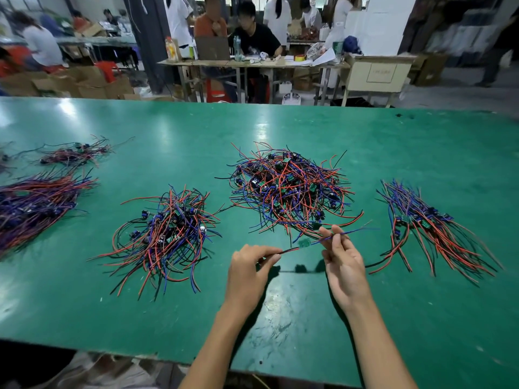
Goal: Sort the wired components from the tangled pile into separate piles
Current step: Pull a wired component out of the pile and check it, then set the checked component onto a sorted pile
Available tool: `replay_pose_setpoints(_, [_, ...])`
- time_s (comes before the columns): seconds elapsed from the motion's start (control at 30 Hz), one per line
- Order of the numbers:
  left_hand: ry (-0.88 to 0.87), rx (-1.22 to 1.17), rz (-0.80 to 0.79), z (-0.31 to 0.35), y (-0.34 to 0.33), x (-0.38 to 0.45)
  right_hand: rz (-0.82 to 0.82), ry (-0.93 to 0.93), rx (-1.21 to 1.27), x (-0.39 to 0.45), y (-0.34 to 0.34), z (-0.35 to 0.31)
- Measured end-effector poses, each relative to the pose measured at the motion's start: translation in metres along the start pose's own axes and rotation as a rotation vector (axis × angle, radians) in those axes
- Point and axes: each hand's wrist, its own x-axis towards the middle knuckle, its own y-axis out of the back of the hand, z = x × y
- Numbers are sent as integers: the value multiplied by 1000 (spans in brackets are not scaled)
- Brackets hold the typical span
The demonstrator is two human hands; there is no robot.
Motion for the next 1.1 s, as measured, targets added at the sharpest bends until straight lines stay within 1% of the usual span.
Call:
replay_pose_setpoints(0.2, [-91,230,-4,4,-4,-1,54,-22,50,0,0,-2])
replay_pose_setpoints(0.27, [-90,270,2,4,-5,-3,58,-14,60,-1,0,-3])
replay_pose_setpoints(0.33, [-74,270,-28,4,-6,-5,57,5,45,-1,0,-3])
replay_pose_setpoints(0.4, [-39,207,-59,3,-6,-4,41,40,-51,-2,-1,-1])
replay_pose_setpoints(0.5, [37,118,-71,2,-4,-3,-26,102,-313,-7,-7,5])
replay_pose_setpoints(0.57, [61,90,-70,0,-4,-3,-54,95,-381,-10,-12,9])
replay_pose_setpoints(0.63, [71,83,-64,-2,-4,-4,-6,62,-354,-11,-18,7])
replay_pose_setpoints(0.7, [101,51,-54,-3,-6,-2,90,36,-246,-6,-22,-5])
replay_pose_setpoints(0.73, [127,20,-40,-3,-6,-1,157,55,-228,1,-23,-17])
replay_pose_setpoints(0.77, [152,-7,-20,-3,-7,0,236,101,-262,12,-23,-31])
replay_pose_setpoints(0.83, [179,-26,3,-5,-8,3,412,238,-474,40,-17,-65])
replay_pose_setpoints(0.9, [186,-7,-1,-8,-9,4,550,347,-853,72,-2,-99])
replay_pose_setpoints(0.93, [185,14,-8,-9,-9,5,602,343,-1071,86,9,-113])
replay_pose_setpoints(0.97, [183,35,-16,-10,-10,6,625,292,-1278,98,23,-122])
replay_pose_setpoints(1.03, [183,57,-27,-13,-10,7,581,133,-1633,110,50,-125])
replay_pose_setpoints(1.07, [183,61,-30,-14,-10,7,552,98,-1782,109,59,-119])
replay_pose_setpoints(1.1, [181,62,-30,-15,-10,8,517,111,-1907,106,65,-112])
